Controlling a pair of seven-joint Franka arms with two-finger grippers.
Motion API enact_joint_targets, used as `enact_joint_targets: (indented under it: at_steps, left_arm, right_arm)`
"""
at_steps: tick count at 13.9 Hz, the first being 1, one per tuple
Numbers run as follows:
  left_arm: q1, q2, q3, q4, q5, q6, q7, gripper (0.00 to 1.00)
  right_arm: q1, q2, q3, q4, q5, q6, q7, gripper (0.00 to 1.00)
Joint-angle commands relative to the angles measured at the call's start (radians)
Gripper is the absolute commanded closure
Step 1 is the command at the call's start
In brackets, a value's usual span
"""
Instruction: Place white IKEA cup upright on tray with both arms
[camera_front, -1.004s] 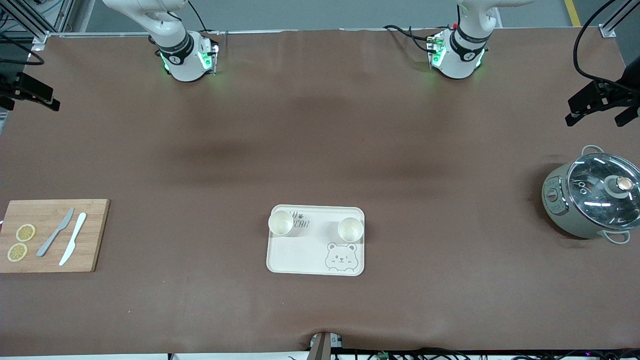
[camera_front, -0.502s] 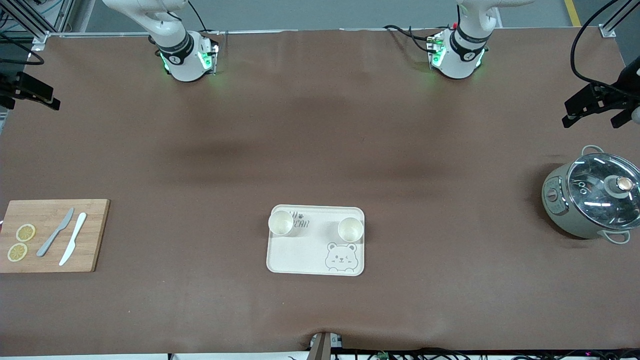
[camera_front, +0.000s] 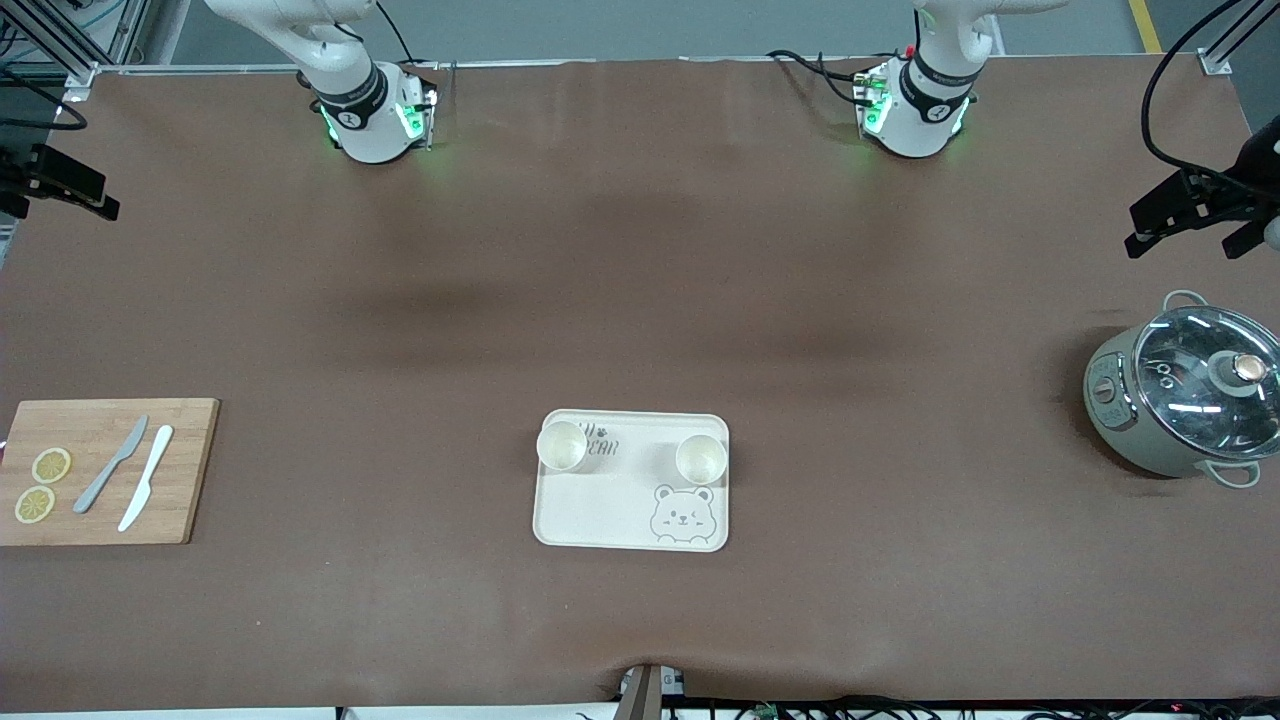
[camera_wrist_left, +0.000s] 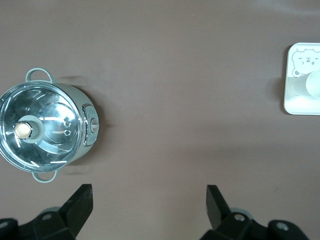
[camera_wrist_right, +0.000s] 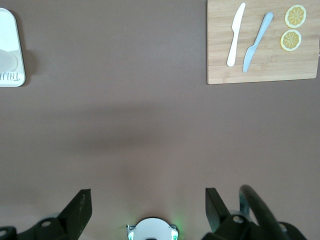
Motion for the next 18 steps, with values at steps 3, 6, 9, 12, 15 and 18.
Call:
enact_joint_targets:
  at_steps: [3, 6, 9, 12, 15, 18]
  left_arm:
    - [0.001, 0.006, -0.001, 0.033, 0.005, 0.004, 0.003, 0.0]
    - [-0.002, 0.011, -0.001, 0.035, 0.006, 0.004, 0.0, 0.0]
    - [-0.008, 0.03, -0.003, 0.035, 0.006, 0.006, 0.0, 0.0]
    - [-0.011, 0.041, -0.004, 0.036, 0.005, 0.004, 0.0, 0.0]
    - [-0.019, 0.035, -0.004, 0.045, 0.006, -0.009, 0.002, 0.0]
    - [-0.016, 0.023, -0.02, 0.048, 0.006, -0.063, -0.001, 0.0]
  right_arm:
    - [-0.005, -0.023, 0.002, -0.019, 0.012, -0.007, 0.013, 0.0]
    - [-0.006, -0.023, 0.002, -0.019, 0.012, -0.008, 0.013, 0.0]
    - [-0.006, -0.023, 0.002, -0.019, 0.012, -0.008, 0.013, 0.0]
    - [-0.006, -0.023, 0.002, -0.019, 0.012, -0.008, 0.013, 0.0]
    - [-0.006, -0.023, 0.002, -0.019, 0.012, -0.008, 0.013, 0.0]
    - [-0.006, -0.023, 0.001, -0.019, 0.012, -0.008, 0.013, 0.0]
